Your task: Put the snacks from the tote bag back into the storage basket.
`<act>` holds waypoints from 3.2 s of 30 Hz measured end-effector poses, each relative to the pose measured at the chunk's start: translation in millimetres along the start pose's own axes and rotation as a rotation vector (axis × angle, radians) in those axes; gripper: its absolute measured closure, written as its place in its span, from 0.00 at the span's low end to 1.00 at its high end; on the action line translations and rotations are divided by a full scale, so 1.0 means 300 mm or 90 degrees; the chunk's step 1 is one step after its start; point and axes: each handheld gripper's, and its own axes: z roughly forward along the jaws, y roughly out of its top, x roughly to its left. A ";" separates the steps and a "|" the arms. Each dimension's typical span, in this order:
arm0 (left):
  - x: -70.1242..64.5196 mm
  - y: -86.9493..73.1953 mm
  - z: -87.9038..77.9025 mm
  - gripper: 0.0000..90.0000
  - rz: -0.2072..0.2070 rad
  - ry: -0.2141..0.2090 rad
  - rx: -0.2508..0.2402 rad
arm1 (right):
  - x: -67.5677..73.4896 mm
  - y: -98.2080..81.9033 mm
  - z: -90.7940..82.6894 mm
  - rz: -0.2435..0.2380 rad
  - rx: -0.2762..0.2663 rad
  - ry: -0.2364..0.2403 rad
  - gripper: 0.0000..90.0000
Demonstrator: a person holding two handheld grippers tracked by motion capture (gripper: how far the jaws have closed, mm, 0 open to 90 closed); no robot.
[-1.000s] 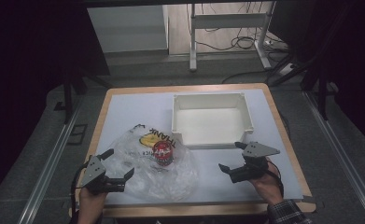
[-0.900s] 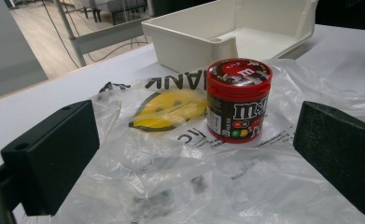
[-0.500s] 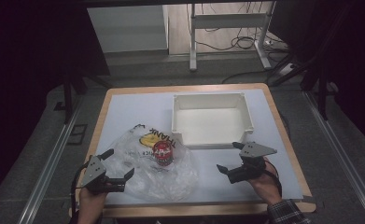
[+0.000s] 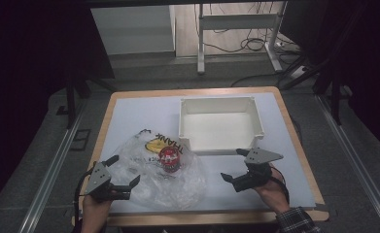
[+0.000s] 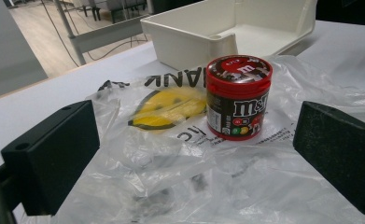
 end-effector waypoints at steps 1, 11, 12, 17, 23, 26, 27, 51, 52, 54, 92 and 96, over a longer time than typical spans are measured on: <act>0.000 0.000 0.000 0.00 0.000 0.000 0.000 | 0.000 0.001 0.000 0.000 0.002 -0.001 0.00; -0.002 -0.001 0.004 0.01 0.004 -0.003 0.006 | 0.008 0.011 0.017 -0.005 -0.001 0.026 0.00; -0.003 -0.001 0.004 0.01 0.005 -0.003 0.006 | 0.010 0.012 0.019 -0.003 -0.001 0.027 0.00; -0.002 0.000 0.003 0.01 0.003 -0.002 0.004 | 0.011 0.016 0.026 -0.003 -0.003 0.032 0.00; -0.001 0.000 0.002 0.01 0.002 -0.002 0.001 | 0.008 0.019 0.035 0.001 -0.005 0.037 0.00; 0.000 0.000 0.002 0.01 0.002 -0.003 0.001 | 0.009 0.022 0.040 -0.001 -0.004 0.039 0.00; 0.000 0.000 0.002 0.01 0.002 -0.003 0.001 | 0.009 0.023 0.042 -0.003 -0.003 0.038 0.00; 0.000 0.001 0.001 0.01 0.002 -0.003 -0.003 | 0.012 0.049 0.091 -0.006 -0.005 0.059 0.00; 0.000 0.000 0.001 0.01 0.002 -0.002 -0.003 | 0.013 0.050 0.094 -0.007 -0.004 0.060 0.00; 0.000 0.000 0.002 0.01 0.002 -0.003 -0.003 | 0.016 0.052 0.101 -0.009 -0.001 0.063 0.00; 0.001 0.000 0.000 0.01 0.002 0.001 -0.002 | 0.038 0.101 0.190 -0.013 0.007 0.098 0.00; 0.001 0.000 -0.001 0.01 0.003 0.001 -0.002 | 0.036 0.107 0.199 -0.009 0.007 0.106 0.01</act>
